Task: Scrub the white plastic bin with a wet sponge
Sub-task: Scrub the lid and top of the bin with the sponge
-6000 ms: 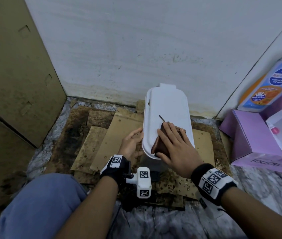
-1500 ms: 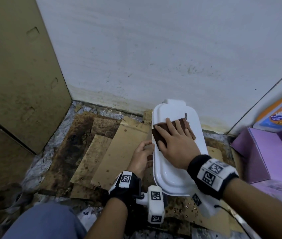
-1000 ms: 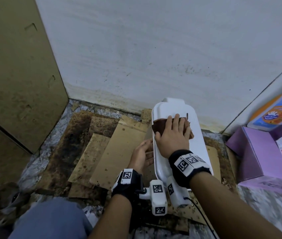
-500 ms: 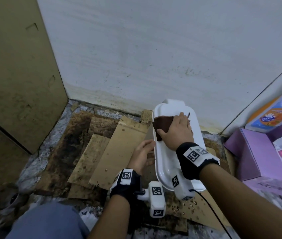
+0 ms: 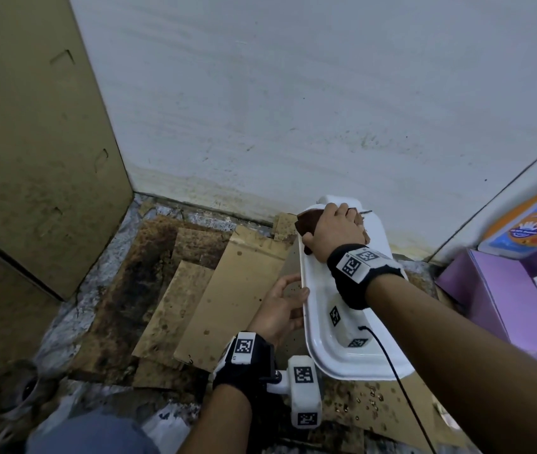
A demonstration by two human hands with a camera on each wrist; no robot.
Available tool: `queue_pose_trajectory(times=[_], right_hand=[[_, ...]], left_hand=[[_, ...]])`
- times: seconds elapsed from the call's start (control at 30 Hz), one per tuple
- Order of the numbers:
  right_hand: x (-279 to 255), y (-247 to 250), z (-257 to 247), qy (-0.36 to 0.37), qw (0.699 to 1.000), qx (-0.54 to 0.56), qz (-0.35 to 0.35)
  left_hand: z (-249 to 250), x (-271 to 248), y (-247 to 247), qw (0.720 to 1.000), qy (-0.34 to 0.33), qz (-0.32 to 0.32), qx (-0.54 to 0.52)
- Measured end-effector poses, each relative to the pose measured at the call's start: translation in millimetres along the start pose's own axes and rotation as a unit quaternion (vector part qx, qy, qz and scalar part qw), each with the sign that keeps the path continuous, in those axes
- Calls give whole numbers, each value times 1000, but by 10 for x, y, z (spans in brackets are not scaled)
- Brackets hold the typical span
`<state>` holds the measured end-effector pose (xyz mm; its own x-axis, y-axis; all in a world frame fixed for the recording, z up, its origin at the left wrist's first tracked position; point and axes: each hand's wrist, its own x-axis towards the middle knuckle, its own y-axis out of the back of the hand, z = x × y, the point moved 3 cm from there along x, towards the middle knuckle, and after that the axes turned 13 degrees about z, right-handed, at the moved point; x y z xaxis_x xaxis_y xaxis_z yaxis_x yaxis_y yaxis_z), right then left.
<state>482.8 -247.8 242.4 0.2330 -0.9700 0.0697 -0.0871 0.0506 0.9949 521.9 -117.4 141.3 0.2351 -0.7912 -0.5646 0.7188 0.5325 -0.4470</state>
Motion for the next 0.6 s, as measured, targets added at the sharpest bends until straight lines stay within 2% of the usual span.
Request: queue_pose_trajectory(times=[0.17, 0.27, 0.33, 0.43, 0.6], right_hand=[[-364, 38, 164, 37, 999, 9, -11], [-727, 15, 229, 82, 997, 10, -1], [-848, 7, 263, 85, 996, 13, -3], [-735, 48, 220, 65, 998, 24, -9], [-211, 86, 36, 41, 999, 0, -17]], left_hand=[[-5, -30, -37, 999, -21, 21, 25], [-13, -69, -8, 999, -19, 31, 37], [-35, -79, 11, 999, -14, 34, 40], [-34, -99, 16, 999, -14, 31, 36], [-57, -80, 39, 999, -8, 16, 38]])
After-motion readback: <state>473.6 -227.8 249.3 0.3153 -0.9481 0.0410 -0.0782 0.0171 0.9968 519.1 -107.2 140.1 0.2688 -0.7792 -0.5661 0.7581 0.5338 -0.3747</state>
